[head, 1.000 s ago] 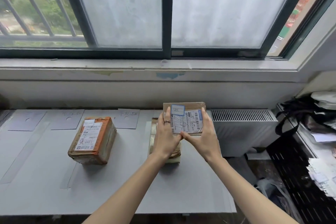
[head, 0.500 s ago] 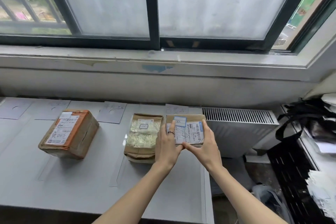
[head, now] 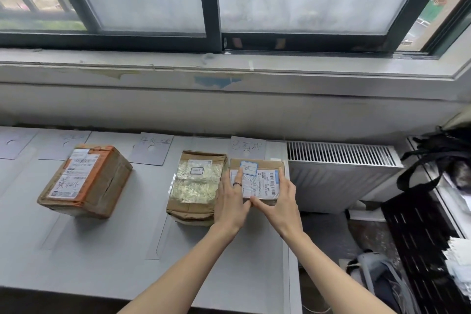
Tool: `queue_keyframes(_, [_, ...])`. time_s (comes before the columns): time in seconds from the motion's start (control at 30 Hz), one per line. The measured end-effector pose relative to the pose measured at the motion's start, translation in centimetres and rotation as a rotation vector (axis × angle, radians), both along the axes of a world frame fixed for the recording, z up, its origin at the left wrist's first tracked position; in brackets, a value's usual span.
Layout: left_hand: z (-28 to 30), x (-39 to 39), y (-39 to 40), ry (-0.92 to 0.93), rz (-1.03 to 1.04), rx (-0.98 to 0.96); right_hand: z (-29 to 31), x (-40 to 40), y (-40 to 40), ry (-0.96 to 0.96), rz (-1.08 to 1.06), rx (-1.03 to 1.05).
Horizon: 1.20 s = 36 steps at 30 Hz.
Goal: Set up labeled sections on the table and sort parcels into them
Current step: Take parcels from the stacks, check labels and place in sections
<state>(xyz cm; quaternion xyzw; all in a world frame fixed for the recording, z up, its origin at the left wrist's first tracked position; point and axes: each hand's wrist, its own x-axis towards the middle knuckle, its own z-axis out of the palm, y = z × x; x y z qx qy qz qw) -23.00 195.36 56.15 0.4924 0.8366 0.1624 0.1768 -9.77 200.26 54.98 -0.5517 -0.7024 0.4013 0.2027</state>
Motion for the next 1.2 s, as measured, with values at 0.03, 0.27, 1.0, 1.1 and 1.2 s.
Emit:
queue_keyframes(0.03, [-0.3, -0.1, 0.2, 0.017, -0.009, -0.014, -0.3, 0.0, 0.1, -0.015, -0.002, -0.007])
queue_keyframes(0.27, [-1.5, -0.4, 0.8, 0.22, -0.091, -0.168, -2.1, -0.5, 0.6, -0.059, 0.006, -0.037])
queue_keyframes(1.0, [-2.8, 0.0, 0.9, 0.376, -0.149, -0.314, -3.7, -1.4, 0.4, -0.213, 0.041, -0.004])
queue_keyframes(1.1, [-2.5, -0.1, 0.9, 0.355, -0.158, -0.331, -3.1, -1.3, 0.3, -0.282, 0.03, 0.032])
queue_keyframes(1.2, [-1.7, -0.3, 0.6, 0.334, -0.148, -0.3, -2.0, -1.4, 0.3, -0.315, 0.02, 0.129])
